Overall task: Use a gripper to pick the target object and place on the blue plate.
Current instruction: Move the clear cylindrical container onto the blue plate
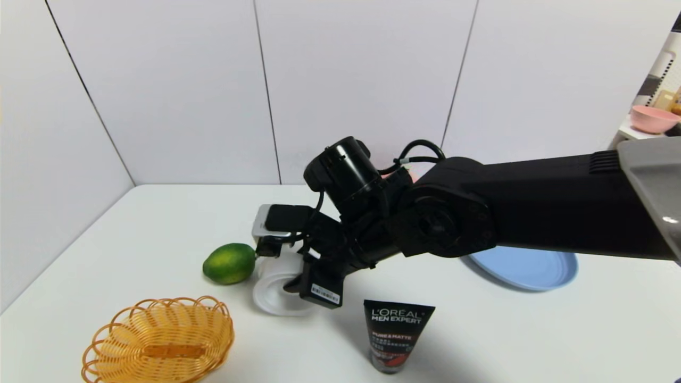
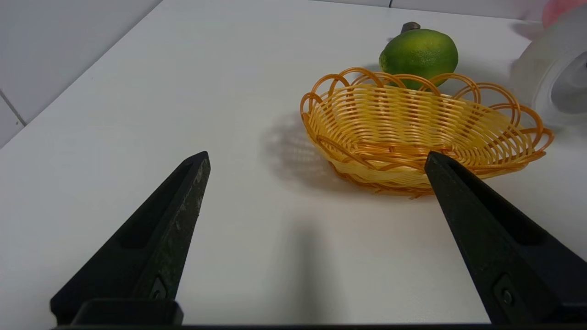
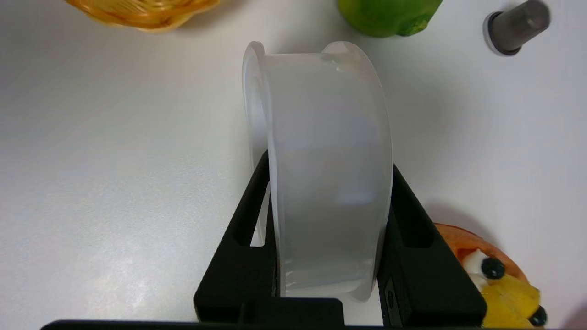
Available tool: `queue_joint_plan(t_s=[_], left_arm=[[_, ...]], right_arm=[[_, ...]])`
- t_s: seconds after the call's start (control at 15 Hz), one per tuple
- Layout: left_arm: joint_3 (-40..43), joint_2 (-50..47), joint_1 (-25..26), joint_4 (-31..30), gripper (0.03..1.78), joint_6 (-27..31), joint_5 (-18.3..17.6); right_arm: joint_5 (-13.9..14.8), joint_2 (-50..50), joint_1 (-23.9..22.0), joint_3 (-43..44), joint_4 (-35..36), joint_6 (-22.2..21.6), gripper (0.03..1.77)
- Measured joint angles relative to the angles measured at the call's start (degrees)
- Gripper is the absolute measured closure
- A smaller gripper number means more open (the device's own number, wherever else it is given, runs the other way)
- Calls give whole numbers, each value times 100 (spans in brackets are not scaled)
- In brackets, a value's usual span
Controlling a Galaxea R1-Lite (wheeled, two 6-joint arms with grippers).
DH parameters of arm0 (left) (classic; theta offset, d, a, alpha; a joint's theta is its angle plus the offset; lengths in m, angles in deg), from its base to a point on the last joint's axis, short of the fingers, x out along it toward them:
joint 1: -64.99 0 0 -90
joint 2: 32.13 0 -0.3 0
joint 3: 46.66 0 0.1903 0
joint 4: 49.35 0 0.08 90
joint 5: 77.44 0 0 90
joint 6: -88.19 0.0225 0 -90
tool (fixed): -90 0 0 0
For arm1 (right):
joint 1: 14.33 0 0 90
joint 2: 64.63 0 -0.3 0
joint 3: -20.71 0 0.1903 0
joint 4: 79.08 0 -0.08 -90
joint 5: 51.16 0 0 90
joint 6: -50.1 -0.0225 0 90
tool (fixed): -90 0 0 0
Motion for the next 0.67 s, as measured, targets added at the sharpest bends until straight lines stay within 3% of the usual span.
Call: queue_joint_plan(t_s=[0.2,0.4,0.53,0.67], left_arm=[[0,0,-2,0,12,-2,-2],[0,0,-2,0,12,-2,0],[0,0,-2,2,12,-2,0],[0,0,-2,0,12,-2,0]], right_arm=[[-45,236,-17,12,16,-230,123],[-41,471,-91,166,29,-926,123],[-37,636,-284,286,24,-1395,123],[-33,813,-596,312,13,-1571,123]])
